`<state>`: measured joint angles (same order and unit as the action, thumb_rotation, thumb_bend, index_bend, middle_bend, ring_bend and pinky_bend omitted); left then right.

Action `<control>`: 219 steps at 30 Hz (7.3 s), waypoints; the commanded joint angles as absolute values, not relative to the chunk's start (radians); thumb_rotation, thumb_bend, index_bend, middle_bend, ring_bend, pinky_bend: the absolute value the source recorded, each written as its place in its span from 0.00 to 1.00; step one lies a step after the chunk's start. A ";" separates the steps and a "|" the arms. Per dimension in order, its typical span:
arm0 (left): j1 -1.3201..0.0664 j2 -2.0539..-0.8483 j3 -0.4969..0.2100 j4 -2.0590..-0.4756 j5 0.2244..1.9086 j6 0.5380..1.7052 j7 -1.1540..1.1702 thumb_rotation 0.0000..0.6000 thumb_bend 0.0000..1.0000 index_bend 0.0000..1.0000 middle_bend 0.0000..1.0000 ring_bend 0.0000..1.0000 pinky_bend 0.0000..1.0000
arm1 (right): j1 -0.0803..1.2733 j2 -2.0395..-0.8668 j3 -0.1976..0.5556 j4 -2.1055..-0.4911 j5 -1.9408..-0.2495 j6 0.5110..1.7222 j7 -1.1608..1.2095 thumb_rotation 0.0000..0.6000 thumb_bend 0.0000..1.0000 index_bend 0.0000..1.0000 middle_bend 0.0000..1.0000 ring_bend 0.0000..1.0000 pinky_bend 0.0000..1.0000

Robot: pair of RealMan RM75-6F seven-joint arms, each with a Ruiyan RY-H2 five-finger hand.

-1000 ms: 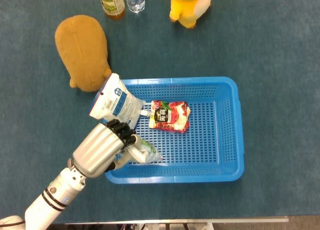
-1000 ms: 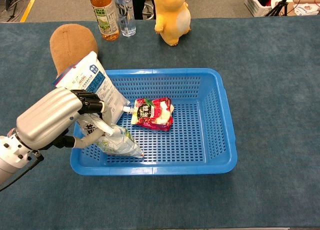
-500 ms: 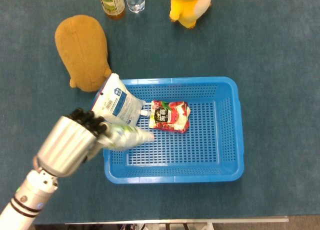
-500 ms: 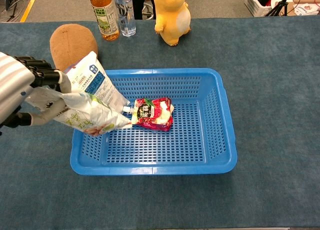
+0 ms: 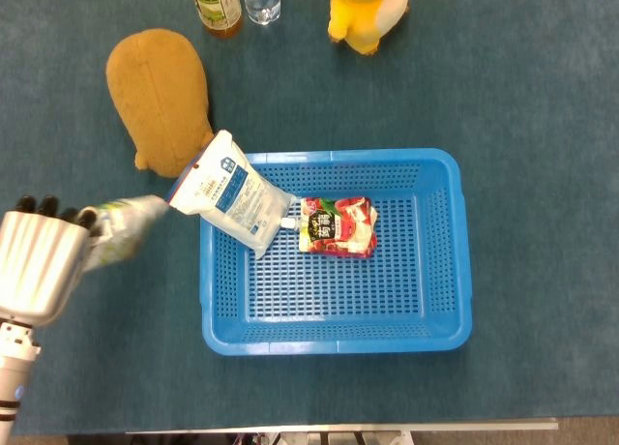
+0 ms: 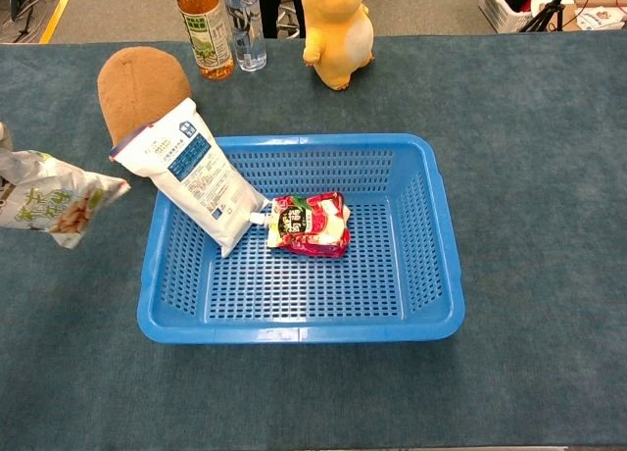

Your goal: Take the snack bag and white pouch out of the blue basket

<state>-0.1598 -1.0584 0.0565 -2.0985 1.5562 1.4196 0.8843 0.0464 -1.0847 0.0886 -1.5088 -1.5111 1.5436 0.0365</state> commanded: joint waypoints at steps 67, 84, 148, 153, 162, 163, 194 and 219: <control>-0.348 -1.300 0.008 -1.709 1.645 1.227 0.602 1.00 0.02 0.11 0.01 0.07 0.37 | 0.063 -1.084 0.100 -1.519 -1.507 1.542 0.034 1.00 0.08 0.25 0.32 0.28 0.46; -0.419 -1.321 -0.006 -1.631 1.686 1.190 0.574 1.00 0.02 0.15 0.05 0.07 0.37 | 0.056 -1.095 0.095 -1.503 -1.500 1.542 0.046 1.00 0.08 0.25 0.32 0.28 0.46; -0.564 -1.378 -0.024 -1.581 1.820 1.213 0.564 1.00 0.04 0.21 0.10 0.09 0.37 | 0.040 -1.112 0.093 -1.480 -1.498 1.553 0.084 1.00 0.08 0.25 0.32 0.28 0.46; -0.573 -1.378 -0.016 -1.594 1.838 1.208 0.569 1.00 0.04 0.22 0.12 0.10 0.38 | 0.037 -1.112 0.093 -1.478 -1.498 1.557 0.088 1.00 0.08 0.25 0.32 0.28 0.46; -0.584 -1.376 -0.002 -1.616 1.864 1.195 0.586 1.00 0.04 0.24 0.12 0.10 0.38 | 0.032 -1.114 0.093 -1.471 -1.497 1.562 0.097 1.00 0.08 0.25 0.32 0.28 0.46; -0.585 -1.376 -0.001 -1.616 1.865 1.193 0.587 1.00 0.04 0.24 0.12 0.10 0.38 | 0.032 -1.115 0.093 -1.471 -1.497 1.562 0.097 1.00 0.08 0.25 0.32 0.28 0.46; -0.665 -1.455 0.017 -1.478 1.987 1.236 0.462 1.00 0.06 0.39 0.31 0.21 0.38 | 0.022 -1.124 0.093 -1.448 -1.493 1.565 0.121 1.00 0.08 0.25 0.32 0.28 0.46; -0.680 -1.491 0.039 -1.421 2.022 1.300 0.385 1.00 0.39 0.57 0.43 0.26 0.38 | 0.017 -1.129 0.094 -1.439 -1.490 1.566 0.129 1.00 0.08 0.25 0.32 0.28 0.46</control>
